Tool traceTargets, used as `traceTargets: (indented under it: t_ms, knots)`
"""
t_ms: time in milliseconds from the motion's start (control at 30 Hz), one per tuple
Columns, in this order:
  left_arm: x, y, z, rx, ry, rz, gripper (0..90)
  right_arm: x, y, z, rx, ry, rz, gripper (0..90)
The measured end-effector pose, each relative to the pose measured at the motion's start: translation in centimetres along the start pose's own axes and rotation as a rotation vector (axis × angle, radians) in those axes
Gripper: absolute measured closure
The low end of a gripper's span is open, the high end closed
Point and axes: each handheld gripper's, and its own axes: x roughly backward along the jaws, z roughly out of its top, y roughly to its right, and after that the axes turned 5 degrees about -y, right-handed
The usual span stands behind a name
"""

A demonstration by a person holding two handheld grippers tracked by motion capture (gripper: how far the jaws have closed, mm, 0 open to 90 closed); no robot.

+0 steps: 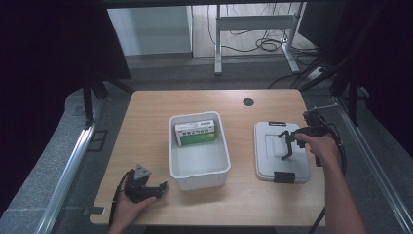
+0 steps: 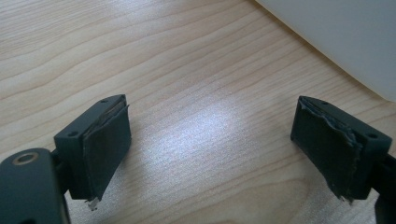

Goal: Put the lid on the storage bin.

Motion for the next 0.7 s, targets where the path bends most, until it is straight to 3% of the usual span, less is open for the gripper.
traceTargets:
  t_ms: [367,700]
  knots:
    - [0.0,0.0,0.0,0.0,0.0,0.0,12.1,-1.0,0.5,1.1,-0.018,-0.043,0.003,53.3]
    - [0.0,0.0,0.0,0.0,0.0,0.0,12.1,-2.4,0.6,1.9,-0.031,-0.085,-0.025,60.2]
